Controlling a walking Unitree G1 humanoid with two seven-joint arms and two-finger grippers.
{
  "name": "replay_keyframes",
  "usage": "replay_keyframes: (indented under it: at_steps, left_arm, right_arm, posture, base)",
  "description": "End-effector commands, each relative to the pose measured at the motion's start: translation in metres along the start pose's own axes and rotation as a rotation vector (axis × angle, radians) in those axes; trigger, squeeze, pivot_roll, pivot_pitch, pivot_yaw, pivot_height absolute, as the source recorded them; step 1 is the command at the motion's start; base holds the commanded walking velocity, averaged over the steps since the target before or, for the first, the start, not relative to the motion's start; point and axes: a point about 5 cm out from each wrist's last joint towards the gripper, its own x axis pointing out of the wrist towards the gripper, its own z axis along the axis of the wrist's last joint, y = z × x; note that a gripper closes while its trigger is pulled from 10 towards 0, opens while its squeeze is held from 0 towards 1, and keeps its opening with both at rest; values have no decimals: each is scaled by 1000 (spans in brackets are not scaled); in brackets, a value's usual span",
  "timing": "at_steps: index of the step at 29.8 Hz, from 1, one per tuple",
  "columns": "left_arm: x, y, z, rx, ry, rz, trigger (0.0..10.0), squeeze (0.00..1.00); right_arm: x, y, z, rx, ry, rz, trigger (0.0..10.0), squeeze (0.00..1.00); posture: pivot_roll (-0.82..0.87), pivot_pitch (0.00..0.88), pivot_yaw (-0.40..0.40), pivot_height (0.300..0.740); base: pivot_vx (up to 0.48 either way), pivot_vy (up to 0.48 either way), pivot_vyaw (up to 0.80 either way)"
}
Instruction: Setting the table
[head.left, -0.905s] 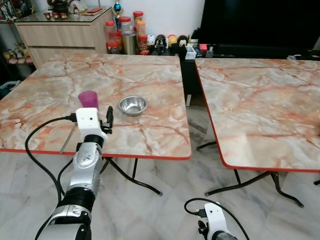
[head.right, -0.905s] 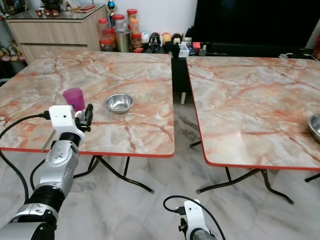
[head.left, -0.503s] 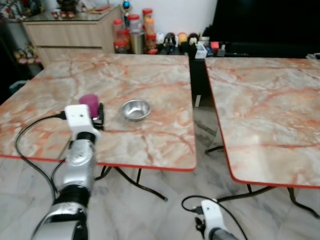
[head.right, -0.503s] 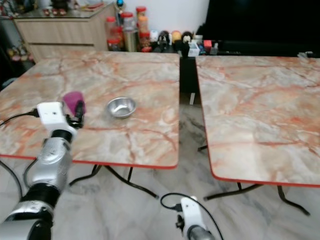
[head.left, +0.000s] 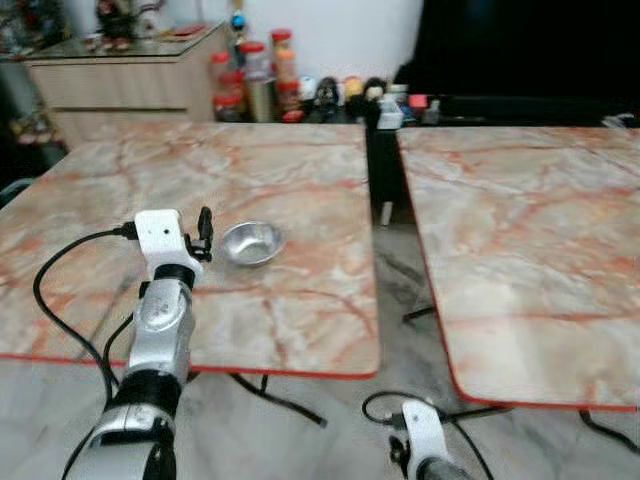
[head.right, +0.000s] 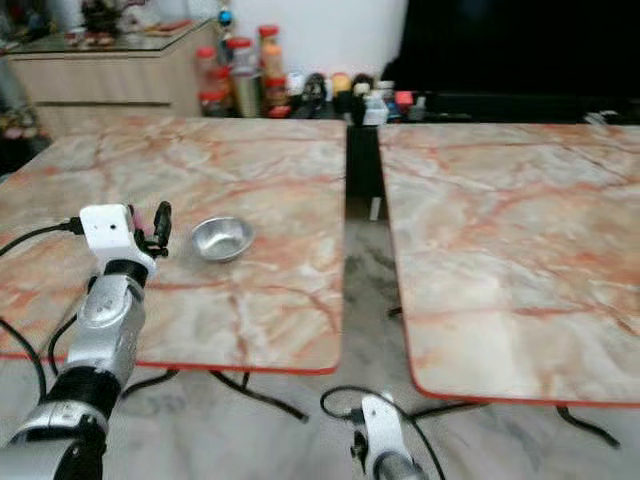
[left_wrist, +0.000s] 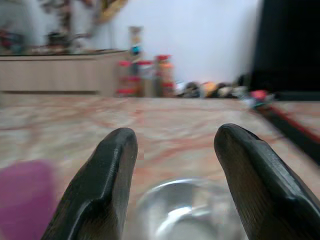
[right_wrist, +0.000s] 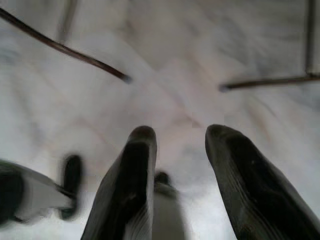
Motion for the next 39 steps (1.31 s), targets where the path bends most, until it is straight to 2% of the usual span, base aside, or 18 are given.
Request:
replay_keyframes:
  at_steps: [1,8,10,13,17,20,23,24,25,26,32,37,39]
  left_arm:
    - [3,15,10,25,-32,32,10000,0]
    - [6,16,16,-2,-44,26,10000,0]
    - [10,16,17,-117,-5,3,10000,0]
    - [12,18,18,-171,33,-11,10000,0]
    - [13,36,23,-204,78,40,10000,0]
    - [16,47,32,-287,66,98,10000,0]
    - [19,50,35,-330,109,89,10000,0]
    - [20,47,35,-346,116,67,10000,243]
    - [21,46,36,-358,122,51,10000,243]
    - [22,41,34,-379,163,13,10000,1000]
    - [25,32,22,-345,292,-12,10000,1000]
    - [27,26,16,-372,381,-13,10000,1000]
    - [29,23,12,-386,446,-7,10000,1000]
  right_arm:
    - [2,7,11,5,-32,18,10000,0]
    - [2,8,11,5,-30,21,10000,0]
    - [2,8,10,5,-30,21,10000,0]
    - [2,8,10,6,-29,21,10000,0]
    - [1,8,6,7,-22,21,10000,0]
    - [1,9,3,5,-15,22,10000,0]
    - [0,11,0,5,-9,24,10000,0]
    - [0,12,0,7,-8,25,10000,0]
    - [0,12,-1,8,-8,26,10000,0]
    - [1,14,0,12,-11,28,10000,0]
    - [0,16,-1,29,-12,24,10000,0]
    - [-1,13,-5,39,-6,14,10000,0]
    - [-1,12,-8,42,-1,11,10000,0]
  posture:
    - [69,0,-13,719]
    - [67,0,-11,719]
    - [66,0,-11,719]
    - [64,0,-7,719]
    - [70,0,-7,719]
    - [78,0,-4,719]
    - [79,0,0,719]
    - [80,0,7,719]
    - [80,0,7,719]
    - [74,0,16,719]
    - [63,0,34,719]
    - [54,0,41,719]
    - [52,0,44,719]
  base:
    - [356,0,0]
    - [142,0,0]
    - [0,0,0]
    - [0,0,0]
    - [0,0,0]
    - [0,0,0]
    - [0,0,0]
    - [0,0,0]
    - [0,0,0]
    - [0,0,0]
    - [0,0,0]
    - [0,0,0]
    - [0,0,0]
